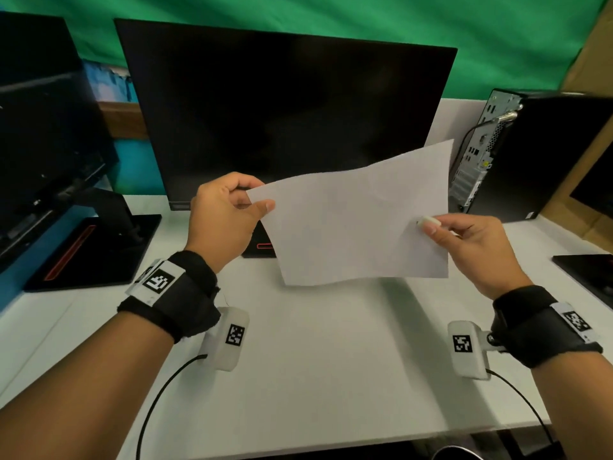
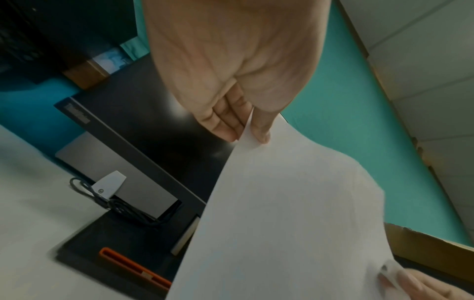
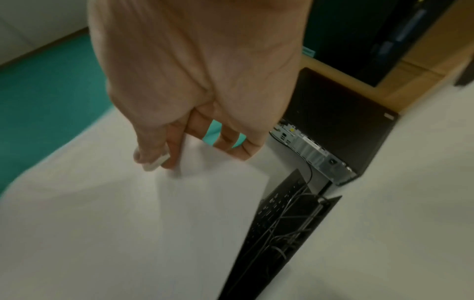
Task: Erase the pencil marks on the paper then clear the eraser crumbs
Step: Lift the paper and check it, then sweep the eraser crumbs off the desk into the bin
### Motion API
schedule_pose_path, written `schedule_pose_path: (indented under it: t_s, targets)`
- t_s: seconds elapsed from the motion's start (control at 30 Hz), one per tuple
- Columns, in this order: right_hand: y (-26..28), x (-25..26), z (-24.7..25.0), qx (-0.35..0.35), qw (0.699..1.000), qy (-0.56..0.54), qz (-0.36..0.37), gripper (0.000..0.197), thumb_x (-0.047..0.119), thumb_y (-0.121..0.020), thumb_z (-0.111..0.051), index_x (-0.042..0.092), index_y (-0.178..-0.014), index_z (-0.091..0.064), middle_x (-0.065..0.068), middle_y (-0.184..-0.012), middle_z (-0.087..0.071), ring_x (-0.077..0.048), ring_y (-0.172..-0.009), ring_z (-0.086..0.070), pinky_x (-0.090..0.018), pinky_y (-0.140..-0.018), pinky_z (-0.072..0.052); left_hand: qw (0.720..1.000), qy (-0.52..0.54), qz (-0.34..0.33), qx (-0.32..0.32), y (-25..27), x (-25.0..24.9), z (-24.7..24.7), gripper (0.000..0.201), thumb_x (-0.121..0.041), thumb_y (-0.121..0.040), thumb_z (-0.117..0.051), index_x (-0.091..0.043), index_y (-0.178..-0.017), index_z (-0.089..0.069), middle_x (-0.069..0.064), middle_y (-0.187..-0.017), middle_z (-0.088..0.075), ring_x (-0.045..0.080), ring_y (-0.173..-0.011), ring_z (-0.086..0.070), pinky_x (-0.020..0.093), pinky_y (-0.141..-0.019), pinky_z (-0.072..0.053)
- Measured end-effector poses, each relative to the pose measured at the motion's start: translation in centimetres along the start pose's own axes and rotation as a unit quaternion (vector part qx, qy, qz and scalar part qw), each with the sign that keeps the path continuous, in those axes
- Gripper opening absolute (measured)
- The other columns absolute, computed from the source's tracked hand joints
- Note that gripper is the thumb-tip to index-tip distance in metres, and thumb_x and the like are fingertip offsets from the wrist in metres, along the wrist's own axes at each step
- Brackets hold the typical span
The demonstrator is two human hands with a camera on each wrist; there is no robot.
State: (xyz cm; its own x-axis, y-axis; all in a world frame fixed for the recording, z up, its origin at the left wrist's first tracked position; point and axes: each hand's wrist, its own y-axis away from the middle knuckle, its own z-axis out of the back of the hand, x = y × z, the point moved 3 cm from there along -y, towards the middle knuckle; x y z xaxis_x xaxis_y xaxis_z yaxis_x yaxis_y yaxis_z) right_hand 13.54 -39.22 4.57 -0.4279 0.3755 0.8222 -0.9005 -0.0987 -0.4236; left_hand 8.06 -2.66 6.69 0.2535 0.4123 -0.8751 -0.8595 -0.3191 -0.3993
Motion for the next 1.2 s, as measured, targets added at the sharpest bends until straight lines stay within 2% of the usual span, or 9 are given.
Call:
schedule_pose_path:
  t_s: [0.17,0.4,0.5,0.6,0.73,0.9,1.07,1.13,1.2]
  targets:
    - [-0.9,1.6,-1.8,0.012,0.996,0.086,0.006,0.019,0.038,-0.094,-0.068,0.024,-0.085,-0.077,0.009,-0.09,-0.074,-0.017,-0.086,-0.068,-0.044,-0.081,-0.058,0.999,0.015,0.03,-0.01,-0.2,0.6,0.9,0.021,-0.015,-0.092,-0.073,-0.017,-0.112,-0.068,-0.008,-0.104,-0.075,0.005,-0.095,-0.073,0.032,-0.083,-0.062]
    - [-0.5,8.2,-9.3,-0.073,0.961,0.242,0.108,0.018,0.046,-0.091,-0.069,0.029,-0.088,-0.068,0.001,-0.106,-0.057,-0.019,-0.107,-0.048,-0.028,-0.086,-0.034,0.988,0.059,0.126,-0.066,0.1,3.8,6.4,0.016,-0.005,-0.093,-0.07,-0.018,-0.102,-0.069,-0.005,-0.098,-0.077,0.01,-0.087,-0.075,0.028,-0.07,-0.062]
    - [0.1,10.0,-16.5,0.094,0.978,0.17,0.078,0.02,0.044,-0.089,-0.073,0.024,-0.09,-0.071,0.007,-0.098,-0.063,-0.012,-0.089,-0.06,-0.025,-0.074,-0.045,0.97,0.067,0.204,-0.112,1.1,6.7,10.0,0.016,-0.002,-0.092,-0.07,-0.016,-0.1,-0.068,0.001,-0.1,-0.076,0.017,-0.087,-0.075,0.027,-0.065,-0.06]
    - [0.7,10.5,-24.1,0.267,0.952,0.149,0.022,0.017,0.037,-0.089,-0.073,0.021,-0.088,-0.072,0.006,-0.085,-0.066,-0.012,-0.078,-0.062,-0.021,-0.063,-0.042,0.95,0.018,0.281,-0.139,3.2,9.7,14.0,0.016,-0.002,-0.093,-0.069,-0.013,-0.103,-0.067,0.006,-0.104,-0.071,0.022,-0.093,-0.071,0.029,-0.065,-0.058]
    - [2.0,10.5,-33.2,0.374,0.913,0.162,-0.013,0.017,0.03,-0.084,-0.079,0.015,-0.088,-0.072,0.005,-0.087,-0.063,-0.02,-0.085,-0.065,-0.026,-0.073,-0.052,0.92,-0.012,0.356,-0.164,6.9,13.5,19.3,0.017,0.004,-0.09,-0.07,-0.012,-0.095,-0.066,0.011,-0.1,-0.069,0.025,-0.089,-0.07,0.031,-0.063,-0.057]
    - [3.7,10.0,-40.1,0.481,0.857,0.169,-0.072,0.006,0.011,-0.089,-0.07,0.016,-0.092,-0.068,-0.003,-0.077,-0.069,-0.032,-0.085,-0.073,-0.043,-0.088,-0.061,0.89,-0.044,0.432,-0.141,10.6,16.2,24.2,0.018,0.009,-0.088,-0.067,-0.008,-0.095,-0.065,0.021,-0.102,-0.071,0.031,-0.085,-0.071,0.04,-0.07,-0.06]
    - [4.3,9.4,-41.5,0.475,0.864,0.146,-0.08,0.008,0.015,-0.089,-0.071,0.02,-0.088,-0.064,-0.001,-0.07,-0.065,-0.021,-0.064,-0.06,-0.04,-0.079,-0.061,0.862,-0.209,0.457,-0.058,12.4,15.5,25.3,0.023,-0.004,-0.089,-0.067,-0.016,-0.105,-0.056,0.017,-0.107,-0.064,0.032,-0.091,-0.066,0.038,-0.061,-0.06]
    - [4.1,9.9,-39.6,0.45,0.881,0.11,-0.095,0.009,0.025,-0.094,-0.066,0.02,-0.101,-0.063,-0.008,-0.081,-0.069,-0.02,-0.059,-0.063,-0.036,-0.074,-0.061,0.808,-0.397,0.433,0.04,12.5,14.0,24.9,0.045,-0.025,-0.087,-0.069,-0.019,-0.127,-0.048,0.015,-0.119,-0.062,0.033,-0.104,-0.063,0.043,-0.083,-0.057]
    - [3.5,10.3,-36.0,0.412,0.903,0.081,-0.095,0.017,0.03,-0.096,-0.065,0.021,-0.11,-0.063,-0.009,-0.09,-0.071,-0.019,-0.06,-0.068,-0.03,-0.069,-0.061,0.753,-0.517,0.392,0.107,12.4,11.9,23.4,0.064,-0.041,-0.09,-0.063,-0.017,-0.142,-0.036,0.015,-0.126,-0.059,0.036,-0.113,-0.058,0.042,-0.088,-0.051]
